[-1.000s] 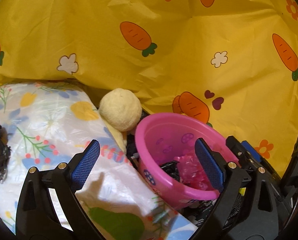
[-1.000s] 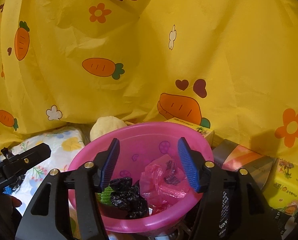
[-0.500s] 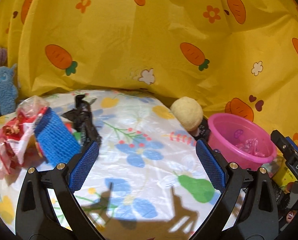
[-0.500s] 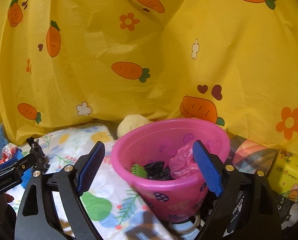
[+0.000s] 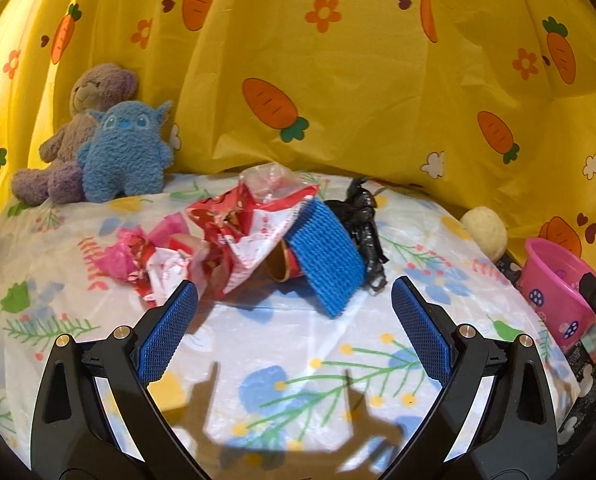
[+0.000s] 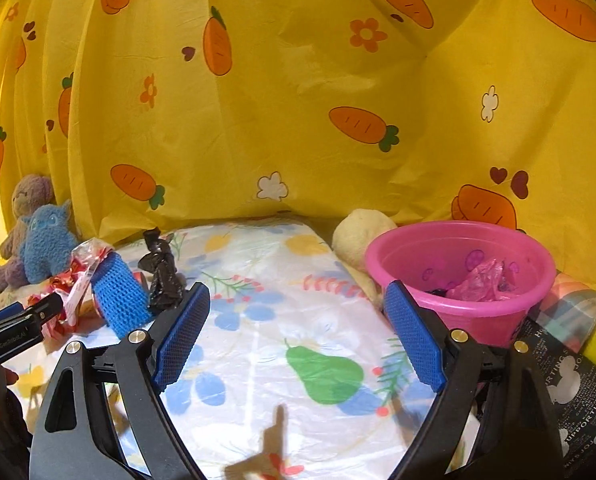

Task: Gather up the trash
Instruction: 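Grasp a red-white candy wrapper with the left tool while the right tool grasps a clear plastic wrapper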

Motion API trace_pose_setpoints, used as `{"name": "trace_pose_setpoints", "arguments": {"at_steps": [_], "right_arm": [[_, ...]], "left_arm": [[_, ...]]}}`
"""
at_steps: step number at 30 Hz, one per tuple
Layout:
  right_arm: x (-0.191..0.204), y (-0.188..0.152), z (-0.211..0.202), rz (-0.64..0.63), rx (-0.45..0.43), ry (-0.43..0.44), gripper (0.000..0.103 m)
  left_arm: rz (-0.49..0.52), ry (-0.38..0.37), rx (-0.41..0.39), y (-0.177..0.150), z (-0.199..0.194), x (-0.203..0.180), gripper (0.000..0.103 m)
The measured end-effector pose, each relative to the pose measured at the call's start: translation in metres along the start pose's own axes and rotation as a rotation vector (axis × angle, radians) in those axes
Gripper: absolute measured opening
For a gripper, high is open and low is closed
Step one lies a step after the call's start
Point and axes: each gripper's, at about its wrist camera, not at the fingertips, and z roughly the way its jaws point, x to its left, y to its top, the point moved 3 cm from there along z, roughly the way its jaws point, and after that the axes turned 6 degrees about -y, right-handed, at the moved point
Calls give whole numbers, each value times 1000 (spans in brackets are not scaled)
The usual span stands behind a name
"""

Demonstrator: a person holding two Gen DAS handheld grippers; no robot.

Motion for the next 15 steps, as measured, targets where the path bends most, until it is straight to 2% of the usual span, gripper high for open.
{"name": "trace_pose_setpoints", "arguments": {"at_steps": [10,15], "right_arm": [[63,-7,9,-85,27,122,85],[97,-9,16,-133,49,186,82]], "left_arm": [[-51,146,-21,0,-11,61,96],[-84,176,-18,-1,-13,83,96]]}}
